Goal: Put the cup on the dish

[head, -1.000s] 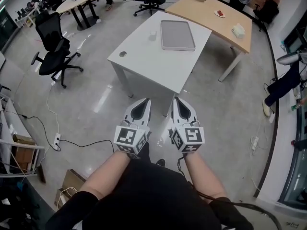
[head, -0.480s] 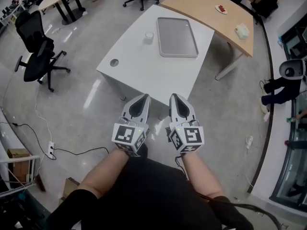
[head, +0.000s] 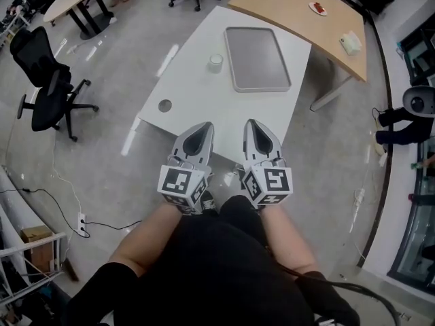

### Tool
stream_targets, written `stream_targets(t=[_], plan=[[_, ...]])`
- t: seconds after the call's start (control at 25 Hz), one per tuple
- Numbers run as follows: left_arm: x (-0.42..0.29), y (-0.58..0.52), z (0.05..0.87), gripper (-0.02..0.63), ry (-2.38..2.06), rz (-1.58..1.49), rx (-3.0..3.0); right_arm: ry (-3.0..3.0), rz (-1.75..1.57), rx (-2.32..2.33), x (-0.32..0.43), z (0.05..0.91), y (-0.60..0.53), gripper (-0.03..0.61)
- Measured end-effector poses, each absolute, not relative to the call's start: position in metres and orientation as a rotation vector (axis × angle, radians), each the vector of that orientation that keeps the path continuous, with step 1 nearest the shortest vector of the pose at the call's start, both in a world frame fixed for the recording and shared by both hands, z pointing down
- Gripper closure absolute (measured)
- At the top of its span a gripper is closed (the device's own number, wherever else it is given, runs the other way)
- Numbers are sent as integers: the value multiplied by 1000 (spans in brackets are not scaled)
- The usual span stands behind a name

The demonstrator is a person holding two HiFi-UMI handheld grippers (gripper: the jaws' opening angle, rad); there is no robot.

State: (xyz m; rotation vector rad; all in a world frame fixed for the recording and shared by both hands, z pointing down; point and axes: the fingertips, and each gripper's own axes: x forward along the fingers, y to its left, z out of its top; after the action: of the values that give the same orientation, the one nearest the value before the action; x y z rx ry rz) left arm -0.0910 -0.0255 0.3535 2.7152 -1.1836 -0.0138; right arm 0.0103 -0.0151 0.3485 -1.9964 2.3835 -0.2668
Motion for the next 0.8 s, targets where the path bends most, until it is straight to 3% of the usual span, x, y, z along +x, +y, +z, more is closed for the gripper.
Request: stream_targets(t=[0.8], plan=[[-48, -189, 400, 609, -1316, 97, 2621, 2581, -377, -1864, 38, 415, -191, 566]])
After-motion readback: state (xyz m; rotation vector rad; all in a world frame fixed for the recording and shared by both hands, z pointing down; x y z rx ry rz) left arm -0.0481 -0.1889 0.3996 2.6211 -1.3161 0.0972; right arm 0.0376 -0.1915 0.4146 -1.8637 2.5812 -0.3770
